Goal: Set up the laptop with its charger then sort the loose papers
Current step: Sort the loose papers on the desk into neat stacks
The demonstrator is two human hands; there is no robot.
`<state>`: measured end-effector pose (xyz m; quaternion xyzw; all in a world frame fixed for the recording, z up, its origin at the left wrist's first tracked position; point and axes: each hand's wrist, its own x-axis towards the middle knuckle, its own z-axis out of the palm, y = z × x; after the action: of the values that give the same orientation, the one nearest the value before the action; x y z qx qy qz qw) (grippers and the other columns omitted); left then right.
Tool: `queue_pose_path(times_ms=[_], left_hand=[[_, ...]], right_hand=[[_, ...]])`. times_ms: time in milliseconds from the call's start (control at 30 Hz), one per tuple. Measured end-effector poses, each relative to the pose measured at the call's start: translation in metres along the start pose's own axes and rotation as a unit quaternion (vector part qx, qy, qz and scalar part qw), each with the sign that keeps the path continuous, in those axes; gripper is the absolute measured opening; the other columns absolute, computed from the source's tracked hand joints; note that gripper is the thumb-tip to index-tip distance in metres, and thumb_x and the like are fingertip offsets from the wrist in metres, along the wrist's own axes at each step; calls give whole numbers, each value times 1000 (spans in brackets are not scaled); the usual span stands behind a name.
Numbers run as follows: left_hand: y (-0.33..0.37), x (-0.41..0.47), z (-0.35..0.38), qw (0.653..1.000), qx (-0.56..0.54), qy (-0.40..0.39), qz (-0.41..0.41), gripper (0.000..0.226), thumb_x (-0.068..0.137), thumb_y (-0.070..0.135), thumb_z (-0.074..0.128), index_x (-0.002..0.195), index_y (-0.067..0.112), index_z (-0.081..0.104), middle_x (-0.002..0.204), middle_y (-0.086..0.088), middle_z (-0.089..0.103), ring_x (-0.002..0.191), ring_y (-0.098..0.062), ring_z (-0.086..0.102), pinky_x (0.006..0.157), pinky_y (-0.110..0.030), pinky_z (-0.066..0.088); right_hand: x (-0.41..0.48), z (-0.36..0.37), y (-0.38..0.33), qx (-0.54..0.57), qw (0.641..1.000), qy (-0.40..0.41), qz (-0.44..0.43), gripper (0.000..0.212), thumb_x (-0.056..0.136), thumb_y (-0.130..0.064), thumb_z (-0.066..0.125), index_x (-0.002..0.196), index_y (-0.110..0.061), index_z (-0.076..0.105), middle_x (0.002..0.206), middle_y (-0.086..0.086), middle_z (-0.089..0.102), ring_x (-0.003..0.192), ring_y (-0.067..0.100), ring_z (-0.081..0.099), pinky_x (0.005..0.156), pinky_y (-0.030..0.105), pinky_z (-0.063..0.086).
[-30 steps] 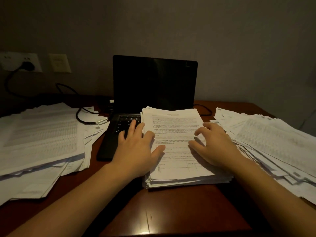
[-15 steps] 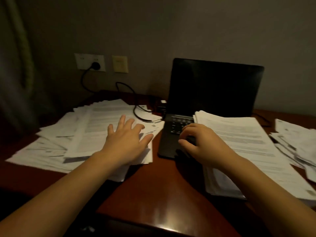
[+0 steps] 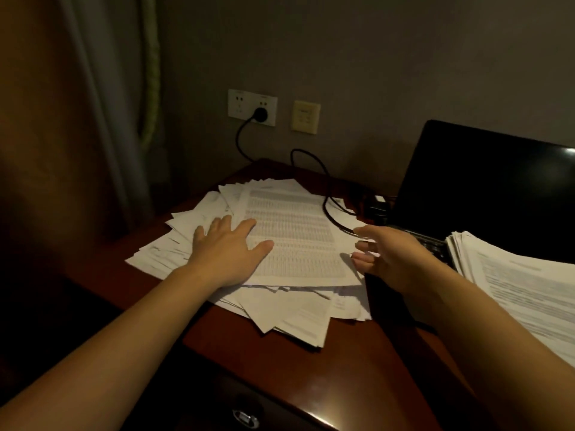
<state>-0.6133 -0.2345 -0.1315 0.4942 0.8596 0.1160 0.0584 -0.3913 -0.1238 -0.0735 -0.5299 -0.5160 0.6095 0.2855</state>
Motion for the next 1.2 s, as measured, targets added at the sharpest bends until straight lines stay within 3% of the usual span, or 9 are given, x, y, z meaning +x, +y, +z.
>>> queue_pose_path(times_ms=[133,333,500,667,733,833,967,1100,1200], left_hand=[[-2,5,-10,1000,-6,-3,12,77,92,77,25,156,34,22,161,-6,29,146,-28,28,119,-50,19],[-6,-9,-13,999,34,-13,28,78,93,76,24,157,31,24,156,-7,37,137,-27,38,111,-41,33],[-12,-29,-16,1000,20,-18,12,74,94,74,29,155,32,27,159,-1,32,142,-22,34,115,-39,28],[-17,-34,-33,999,-38,-33,-18,72,95,65,44,155,30,26,156,0,38,136,-24,42,112,-41,36],[-18,-31,-40,998,-36,-28,-36,74,95,66,44,156,33,19,161,-4,30,142,-29,35,115,-46,30],[-11,-28,-37,998,45,-39,-3,77,92,76,32,157,44,5,168,0,-7,154,-31,-4,120,-60,0],[-4,-29,-21,992,38,-103,70,71,93,77,21,155,51,1,167,8,-10,154,-22,-12,120,-58,-9],[-14,-32,-8,993,41,-87,64,71,91,78,13,155,50,-2,167,10,-11,154,-18,-12,120,-56,-12],[-13,-34,-6,996,44,-64,53,74,89,79,10,156,49,-1,167,8,-10,154,-20,-11,119,-58,-11]], right_hand=[[12,3,4,-62,997,3,-35,26,96,-11,63,122,-7,59,101,13,64,73,20,57,57,26,48],[15,15,10,-202,963,71,-166,31,88,-14,76,114,-22,62,97,-4,64,85,8,62,60,20,48],[10,18,13,-123,988,-6,-92,29,83,3,75,108,-10,66,99,12,73,87,25,74,72,35,63],[-5,17,17,-170,976,-60,-124,26,83,-1,76,104,-12,67,87,5,78,77,15,76,59,26,58],[-15,20,18,-202,966,-86,-133,26,82,-1,77,102,-13,67,86,0,78,77,10,75,58,21,55],[-32,32,22,-219,958,-137,-125,22,84,0,75,100,-12,66,89,3,78,85,15,75,74,33,63],[-48,27,14,-224,933,-272,-73,24,89,-8,72,112,-11,65,96,9,77,80,24,74,69,35,62],[-28,6,10,-254,952,-110,-130,10,95,-15,66,104,-14,69,87,6,77,60,13,69,50,21,52],[-4,0,16,-214,967,-23,-140,10,93,-13,68,103,-16,69,101,7,73,81,17,72,66,25,60]])
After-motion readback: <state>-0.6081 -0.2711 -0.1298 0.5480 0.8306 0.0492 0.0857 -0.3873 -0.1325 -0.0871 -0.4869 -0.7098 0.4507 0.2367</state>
